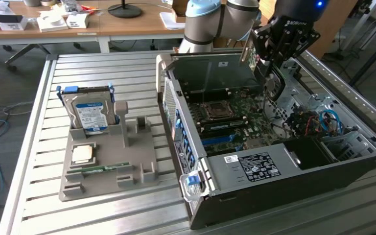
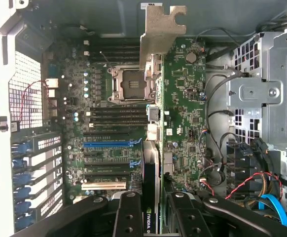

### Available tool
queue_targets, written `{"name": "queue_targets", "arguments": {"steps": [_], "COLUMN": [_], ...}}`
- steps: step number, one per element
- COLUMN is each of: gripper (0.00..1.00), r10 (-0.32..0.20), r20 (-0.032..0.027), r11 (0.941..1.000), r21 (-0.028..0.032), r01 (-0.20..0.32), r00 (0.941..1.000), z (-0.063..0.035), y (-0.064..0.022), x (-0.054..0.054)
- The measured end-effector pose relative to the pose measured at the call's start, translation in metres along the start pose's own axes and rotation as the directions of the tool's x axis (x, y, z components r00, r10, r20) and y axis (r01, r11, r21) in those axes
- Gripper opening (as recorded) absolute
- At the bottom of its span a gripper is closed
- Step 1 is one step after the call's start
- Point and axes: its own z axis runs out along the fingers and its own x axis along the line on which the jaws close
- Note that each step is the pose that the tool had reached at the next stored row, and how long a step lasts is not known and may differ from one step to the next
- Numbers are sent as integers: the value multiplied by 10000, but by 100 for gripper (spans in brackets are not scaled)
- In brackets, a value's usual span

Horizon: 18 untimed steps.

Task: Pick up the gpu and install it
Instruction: 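Insert the gpu into the slot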

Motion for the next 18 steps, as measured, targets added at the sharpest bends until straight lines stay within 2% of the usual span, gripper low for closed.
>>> {"name": "queue_targets", "arguments": {"steps": [5, 9, 14, 18], "gripper": [26, 26, 26, 26], "r10": [-401, -1095, -1982, -2687], "r20": [-18, -50, -89, -119], "r11": [9992, 9940, 9802, 9632], "r21": [-7, -21, -41, -60], "r01": [401, 1095, 1981, 2687], "r00": [9992, 9940, 9801, 9631], "z": [1, 3, 6, 9], "y": [0, 0, 0, 0], "x": [0, 0, 0, 0]}}
